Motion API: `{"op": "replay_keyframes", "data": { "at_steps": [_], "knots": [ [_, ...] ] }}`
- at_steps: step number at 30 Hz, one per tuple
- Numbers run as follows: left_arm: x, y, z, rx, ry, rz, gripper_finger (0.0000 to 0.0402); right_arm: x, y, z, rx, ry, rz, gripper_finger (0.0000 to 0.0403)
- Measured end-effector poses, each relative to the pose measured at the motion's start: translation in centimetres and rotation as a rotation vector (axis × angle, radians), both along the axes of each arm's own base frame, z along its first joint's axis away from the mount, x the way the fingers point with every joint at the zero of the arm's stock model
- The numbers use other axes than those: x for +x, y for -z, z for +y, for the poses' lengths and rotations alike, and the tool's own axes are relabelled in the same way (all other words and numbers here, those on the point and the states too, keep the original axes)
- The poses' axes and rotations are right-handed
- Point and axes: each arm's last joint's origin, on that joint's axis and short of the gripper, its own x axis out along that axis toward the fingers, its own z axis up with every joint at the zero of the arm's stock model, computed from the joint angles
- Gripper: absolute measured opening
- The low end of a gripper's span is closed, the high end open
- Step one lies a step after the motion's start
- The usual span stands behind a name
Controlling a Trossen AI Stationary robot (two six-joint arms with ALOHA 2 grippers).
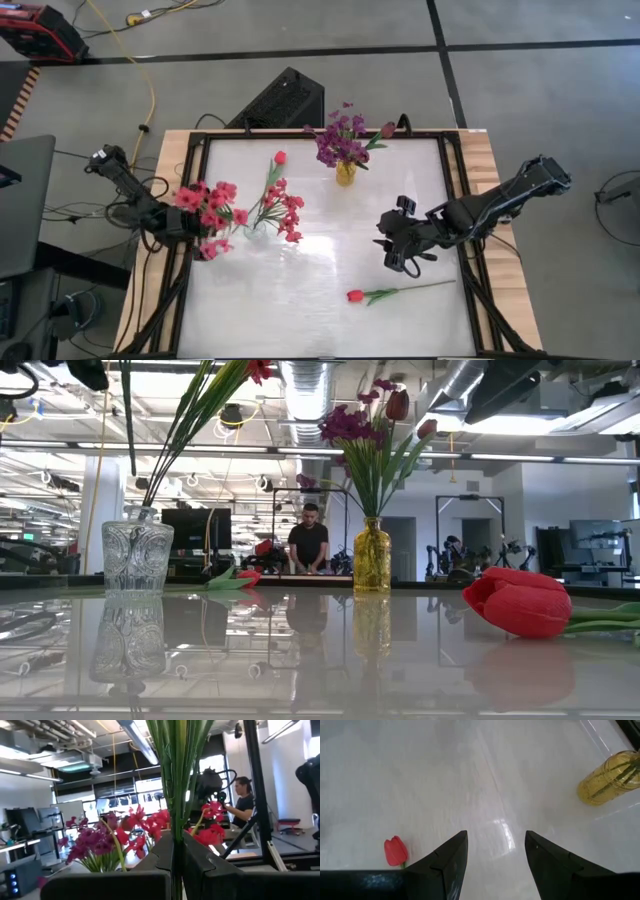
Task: Sort flowers into vase by color
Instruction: Put the pink flowers into the transparent vase
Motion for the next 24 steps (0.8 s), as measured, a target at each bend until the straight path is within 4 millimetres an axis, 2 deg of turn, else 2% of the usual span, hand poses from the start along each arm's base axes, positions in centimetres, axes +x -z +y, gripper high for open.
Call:
{"op": "replay_keyframes", "data": {
  "at_steps": [24],
  "knots": [
    [1.4,1.6,0.6,0.012,-0.013,0.119,0.0,0.0,0.0,0.0,0.002,0.001,-0.003,0.0223]
  ]
}}
